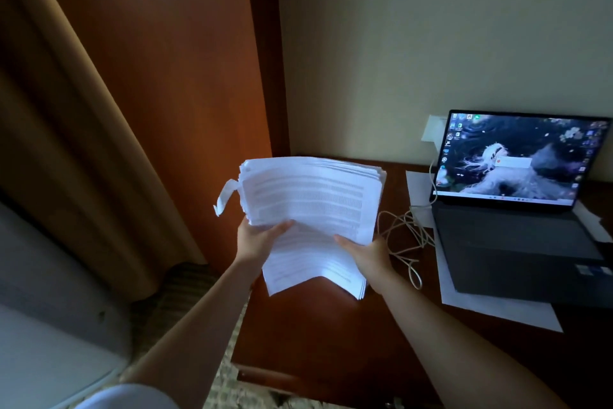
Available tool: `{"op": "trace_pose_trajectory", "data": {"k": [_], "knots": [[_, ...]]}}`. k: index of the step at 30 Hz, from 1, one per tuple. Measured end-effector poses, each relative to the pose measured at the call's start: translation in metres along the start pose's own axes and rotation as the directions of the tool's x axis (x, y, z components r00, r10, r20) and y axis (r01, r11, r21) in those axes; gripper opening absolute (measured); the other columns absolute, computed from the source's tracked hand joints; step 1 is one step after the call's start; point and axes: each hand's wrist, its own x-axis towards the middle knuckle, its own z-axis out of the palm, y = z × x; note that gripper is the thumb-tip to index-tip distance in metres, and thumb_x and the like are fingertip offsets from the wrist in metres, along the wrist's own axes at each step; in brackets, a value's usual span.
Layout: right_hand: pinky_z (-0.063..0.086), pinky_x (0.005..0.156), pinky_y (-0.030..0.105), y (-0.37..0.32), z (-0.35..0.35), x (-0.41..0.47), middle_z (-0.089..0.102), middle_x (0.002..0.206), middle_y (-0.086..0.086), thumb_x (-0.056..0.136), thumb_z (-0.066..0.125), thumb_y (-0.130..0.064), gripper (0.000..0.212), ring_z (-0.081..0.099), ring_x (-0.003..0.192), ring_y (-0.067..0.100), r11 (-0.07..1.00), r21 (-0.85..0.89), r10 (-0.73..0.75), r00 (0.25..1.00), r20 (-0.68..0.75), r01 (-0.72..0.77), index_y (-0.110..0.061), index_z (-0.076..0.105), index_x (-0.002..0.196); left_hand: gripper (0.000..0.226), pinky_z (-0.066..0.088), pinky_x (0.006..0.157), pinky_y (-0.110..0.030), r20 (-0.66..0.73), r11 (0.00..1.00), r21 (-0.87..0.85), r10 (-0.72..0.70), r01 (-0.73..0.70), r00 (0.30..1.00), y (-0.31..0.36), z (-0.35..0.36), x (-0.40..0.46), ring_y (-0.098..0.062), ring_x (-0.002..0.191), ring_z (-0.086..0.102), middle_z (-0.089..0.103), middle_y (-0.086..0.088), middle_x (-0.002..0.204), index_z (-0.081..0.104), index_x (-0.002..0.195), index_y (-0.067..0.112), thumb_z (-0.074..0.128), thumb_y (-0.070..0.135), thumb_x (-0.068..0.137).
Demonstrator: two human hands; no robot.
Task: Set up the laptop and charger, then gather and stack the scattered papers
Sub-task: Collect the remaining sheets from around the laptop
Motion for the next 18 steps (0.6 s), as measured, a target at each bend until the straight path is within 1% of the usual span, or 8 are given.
{"op": "trace_pose_trajectory", "data": {"k": [3, 5, 7, 9, 11, 13, 15, 18], "knots": [[0.048, 0.06, 0.021, 0.002, 0.009, 0.011, 0.068, 0.079, -0.006, 0.073, 0.081, -0.026, 0.016, 0.065, 0.073, 0.012, 1.0, 0.0, 0.024, 0.998, -0.058, -0.024, -0.025, 0.066, 0.077, 0.047, 0.059, 0.073, -0.042, -0.091, 0.997, -0.027, -0.072, 0.07, 0.993, -0.001, 0.004, 0.016, -0.024, 0.083, 0.068, 0.069, -0.006, 0.093, 0.063, 0.098, 0.013, 0.089, 0.011, 0.059], [0.047, 0.058, 0.023, 0.01, 0.017, 0.016, 0.068, 0.081, -0.002, 0.071, 0.083, -0.028, 0.024, 0.063, 0.069, 0.012, 0.994, -0.02, 0.104, 0.992, -0.074, -0.105, -0.018, 0.066, 0.085, 0.051, 0.059, 0.07, -0.041, -0.131, 0.991, 0.049, -0.117, 0.124, 0.984, -0.008, 0.002, 0.032, -0.025, 0.08, 0.068, 0.07, -0.008, 0.091, 0.064, 0.101, 0.009, 0.089, 0.007, 0.056], [0.049, 0.065, 0.026, 0.03, 0.021, 0.021, 0.069, 0.088, 0.003, 0.07, 0.084, -0.026, 0.032, 0.066, 0.077, 0.018, 0.979, -0.048, 0.192, 0.977, -0.093, -0.197, -0.011, 0.068, 0.092, 0.046, 0.058, 0.059, -0.036, -0.096, 0.972, 0.173, -0.144, 0.159, 0.985, -0.022, -0.003, 0.046, -0.025, 0.074, 0.066, 0.069, -0.008, 0.089, 0.064, 0.104, 0.008, 0.079, -0.003, 0.061], [0.049, 0.069, 0.027, 0.054, 0.025, 0.027, 0.068, 0.09, 0.005, 0.072, 0.083, -0.022, 0.029, 0.065, 0.082, 0.02, 0.948, -0.096, 0.292, 0.95, -0.114, -0.303, -0.008, 0.067, 0.092, 0.045, 0.052, 0.052, -0.029, -0.012, 0.945, 0.289, -0.159, 0.156, 0.987, -0.04, -0.006, 0.053, -0.022, 0.068, 0.062, 0.066, -0.005, 0.083, 0.065, 0.104, 0.009, 0.061, -0.013, 0.065], [0.052, 0.071, 0.029, 0.077, 0.03, 0.034, 0.069, 0.095, 0.01, 0.073, 0.081, -0.019, 0.033, 0.066, 0.086, 0.024, 0.891, -0.174, 0.397, 0.906, -0.145, -0.419, -0.002, 0.067, 0.098, 0.051, 0.055, 0.058, -0.033, 0.04, 0.906, 0.395, -0.185, 0.155, 0.982, -0.064, -0.008, 0.058, -0.023, 0.074, 0.063, 0.067, -0.003, 0.086, 0.065, 0.107, 0.013, 0.052, -0.013, 0.065], [0.053, 0.07, 0.03, 0.091, 0.035, 0.038, 0.069, 0.096, 0.012, 0.072, 0.078, -0.017, 0.038, 0.067, 0.087, 0.025, 0.842, -0.242, 0.446, 0.874, -0.193, -0.482, 0.001, 0.067, 0.104, 0.056, 0.058, 0.071, -0.04, 0.056, 0.869, 0.463, -0.229, 0.178, 0.972, -0.088, -0.009, 0.063, -0.029, 0.089, 0.064, 0.066, -0.007, 0.099, 0.06, 0.117, 0.016, 0.048, -0.009, 0.068], [0.051, 0.067, 0.029, 0.095, 0.039, 0.039, 0.068, 0.093, 0.012, 0.072, 0.076, -0.017, 0.038, 0.066, 0.085, 0.026, 0.831, -0.286, 0.415, 0.875, -0.25, -0.476, 0.001, 0.065, 0.104, 0.054, 0.056, 0.082, -0.043, 0.018, 0.836, 0.517, -0.227, 0.185, 0.974, -0.103, -0.008, 0.067, -0.033, 0.099, 0.06, 0.063, -0.009, 0.107, 0.057, 0.12, 0.015, 0.045, -0.006, 0.072], [0.051, 0.072, 0.03, 0.092, 0.043, 0.039, 0.065, 0.107, 0.014, 0.072, 0.073, -0.021, 0.047, 0.065, 0.098, 0.031, 0.792, -0.396, 0.36, 0.88, -0.31, -0.464, -0.002, 0.057, 0.111, 0.055, 0.046, 0.097, -0.045, -0.041, 0.759, 0.636, -0.148, 0.14, 0.988, -0.103, -0.002, 0.068, -0.035, 0.114, 0.053, 0.06, -0.01, 0.117, 0.055, 0.125, 0.014, 0.046, -0.002, 0.073]]}}
